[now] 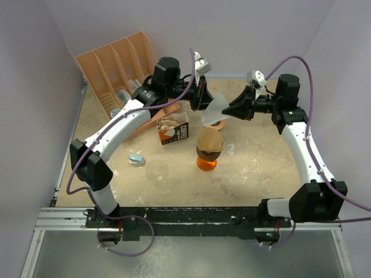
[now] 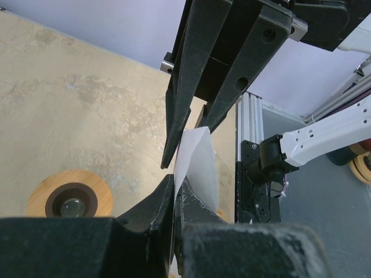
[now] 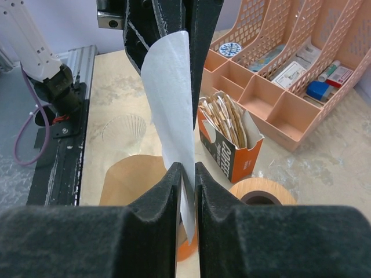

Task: Place the coffee filter in the dripper
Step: Pick up the coffee filter from the center of the board.

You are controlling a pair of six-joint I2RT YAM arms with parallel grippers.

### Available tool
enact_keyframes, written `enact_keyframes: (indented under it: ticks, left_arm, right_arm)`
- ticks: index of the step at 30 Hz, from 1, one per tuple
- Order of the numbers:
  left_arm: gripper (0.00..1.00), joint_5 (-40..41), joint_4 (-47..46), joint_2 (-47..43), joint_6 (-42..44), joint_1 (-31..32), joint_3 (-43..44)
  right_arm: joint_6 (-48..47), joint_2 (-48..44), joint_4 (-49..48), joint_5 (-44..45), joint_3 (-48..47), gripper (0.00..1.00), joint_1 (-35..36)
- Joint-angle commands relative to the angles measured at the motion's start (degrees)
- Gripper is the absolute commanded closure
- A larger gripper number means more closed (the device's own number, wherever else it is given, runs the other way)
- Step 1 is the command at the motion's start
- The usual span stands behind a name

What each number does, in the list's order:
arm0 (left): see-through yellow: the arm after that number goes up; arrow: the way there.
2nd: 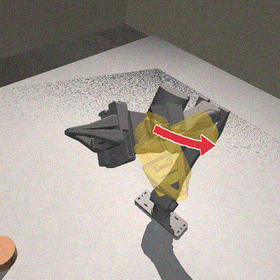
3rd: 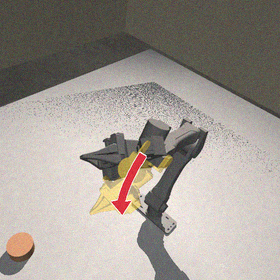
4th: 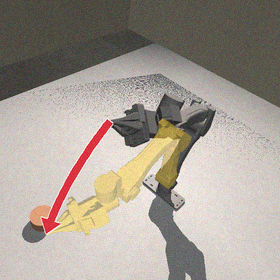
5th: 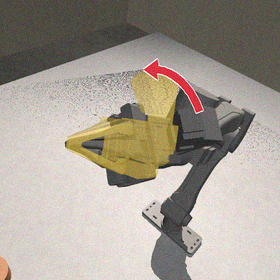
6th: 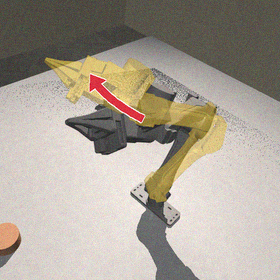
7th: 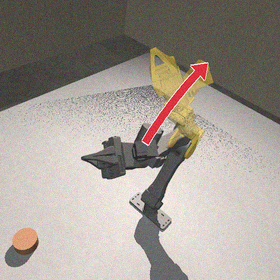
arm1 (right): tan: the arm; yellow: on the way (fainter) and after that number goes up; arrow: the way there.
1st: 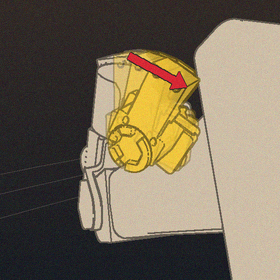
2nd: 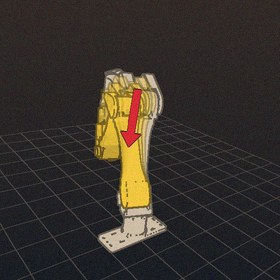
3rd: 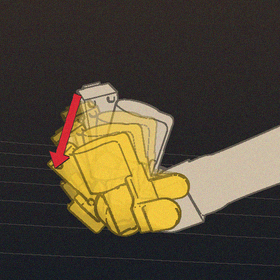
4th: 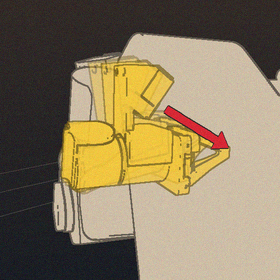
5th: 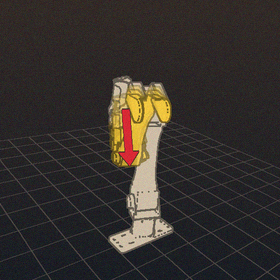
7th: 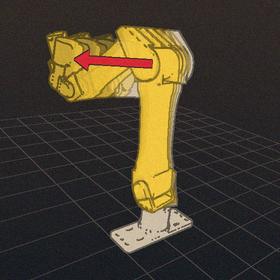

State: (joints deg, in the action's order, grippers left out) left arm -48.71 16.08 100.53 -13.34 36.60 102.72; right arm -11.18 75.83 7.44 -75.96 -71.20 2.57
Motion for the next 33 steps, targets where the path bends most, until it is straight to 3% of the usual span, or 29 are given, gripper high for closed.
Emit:
enact_keyframes:
  ticks: [1, 17, 26, 33]
  left_arm:
    - [1.00, -1.35, 0.50, -3.71, 2.43, -0.57, 0.10]
    - [1.00, -2.46, 4.50, -5.73, 4.67, -5.45, -0.37]
    - [1.00, -2.35, 3.69, -9.28, 4.02, -8.12, -6.12]
    - [1.00, -2.43, 1.65, -13.52, 1.81, -14.23, -9.50]
  right_arm:
    - [-2.37, -0.34, 0.20, -0.69, -2.55, 0.82, 0.16]
    - [-5.43, 2.01, 2.72, -1.63, -7.08, 0.54, 0.16]
    - [-6.70, 2.83, 3.21, 1.88, -7.68, 0.53, 0.16]
    - [-8.54, 1.31, 3.15, 5.10, -8.33, 0.52, 1.33]
